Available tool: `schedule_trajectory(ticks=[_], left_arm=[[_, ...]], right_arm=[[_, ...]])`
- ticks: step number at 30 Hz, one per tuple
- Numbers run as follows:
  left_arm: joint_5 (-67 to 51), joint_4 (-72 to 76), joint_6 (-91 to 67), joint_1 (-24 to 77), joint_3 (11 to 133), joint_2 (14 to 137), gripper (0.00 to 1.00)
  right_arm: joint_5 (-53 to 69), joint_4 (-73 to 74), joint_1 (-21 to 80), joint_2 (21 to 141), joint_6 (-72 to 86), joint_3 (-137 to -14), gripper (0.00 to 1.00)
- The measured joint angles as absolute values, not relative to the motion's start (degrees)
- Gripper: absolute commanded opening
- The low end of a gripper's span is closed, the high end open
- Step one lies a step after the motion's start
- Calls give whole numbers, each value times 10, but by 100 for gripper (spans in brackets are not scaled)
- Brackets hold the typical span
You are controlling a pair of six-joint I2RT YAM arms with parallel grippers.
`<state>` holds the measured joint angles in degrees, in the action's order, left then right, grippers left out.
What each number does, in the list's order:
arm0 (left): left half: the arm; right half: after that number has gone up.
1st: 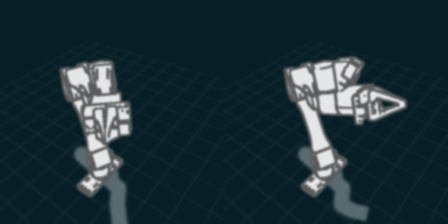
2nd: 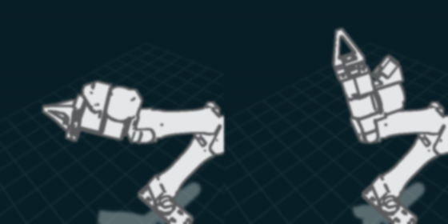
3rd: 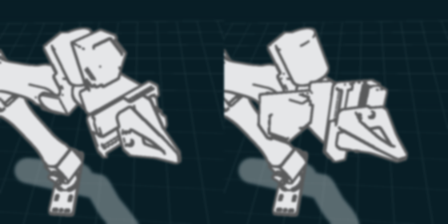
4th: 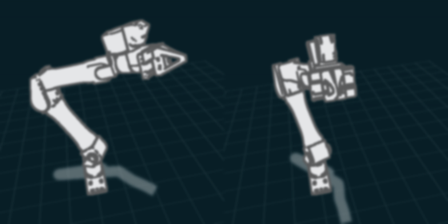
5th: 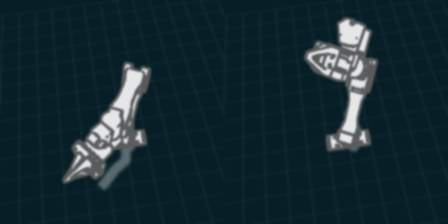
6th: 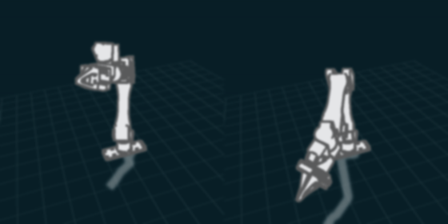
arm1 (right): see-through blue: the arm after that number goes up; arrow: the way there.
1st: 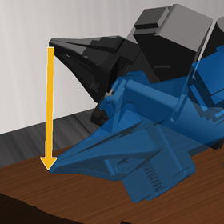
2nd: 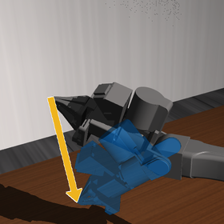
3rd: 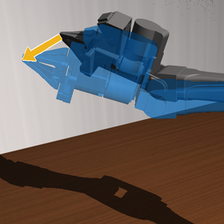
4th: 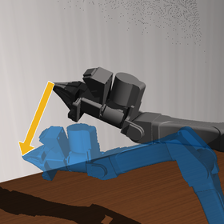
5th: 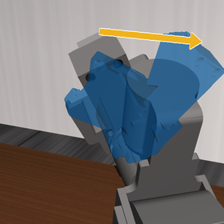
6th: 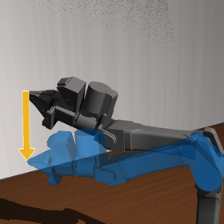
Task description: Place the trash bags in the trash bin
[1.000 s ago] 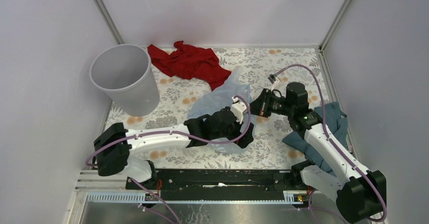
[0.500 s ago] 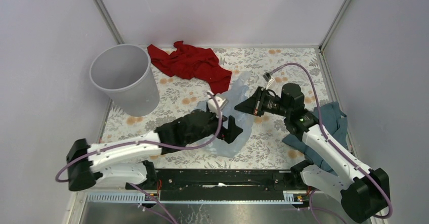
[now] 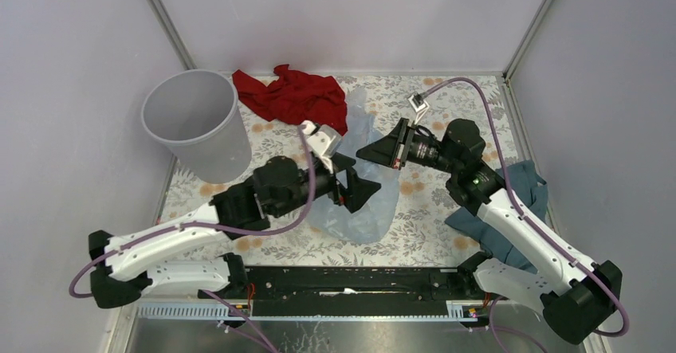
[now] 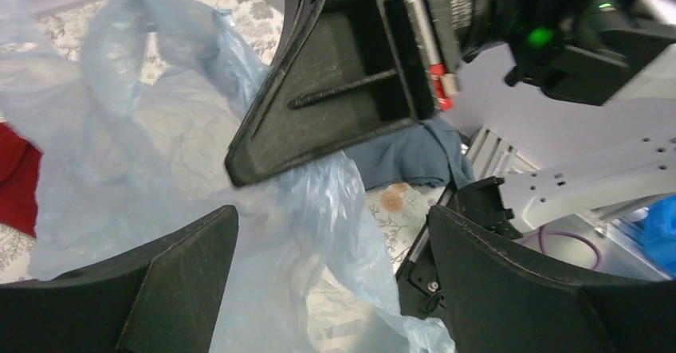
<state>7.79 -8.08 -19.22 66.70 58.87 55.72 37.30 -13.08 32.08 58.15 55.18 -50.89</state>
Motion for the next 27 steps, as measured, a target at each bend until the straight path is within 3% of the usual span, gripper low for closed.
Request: schedule_trajectory(ticks=[4,6,8,10,12,18,22,27], left_arm=[[107,-76,-196,667,600,615,54],[125,-85,-199,667,600,632,28],[140,-96,-199,667,600,635,9],[153,-98,-204,667,601,631,0],[162,-98,-210,664,601,622,0],[79,-66,-267,582,601,604,0],[-19,-20,-344,503,601,608,0],[-117,60,-444,448,590,635,0]], right_arm=[[361,-141,342,593,562,-517,0],[352,-140,347,593,563,-517,5],[343,-140,349,592,563,-518,19],[336,-136,349,592,559,-521,39],[322,-96,349,592,533,-539,56],[188,93,349,560,394,-635,91],[116,176,349,500,319,-680,99],[82,216,349,448,262,-692,100]])
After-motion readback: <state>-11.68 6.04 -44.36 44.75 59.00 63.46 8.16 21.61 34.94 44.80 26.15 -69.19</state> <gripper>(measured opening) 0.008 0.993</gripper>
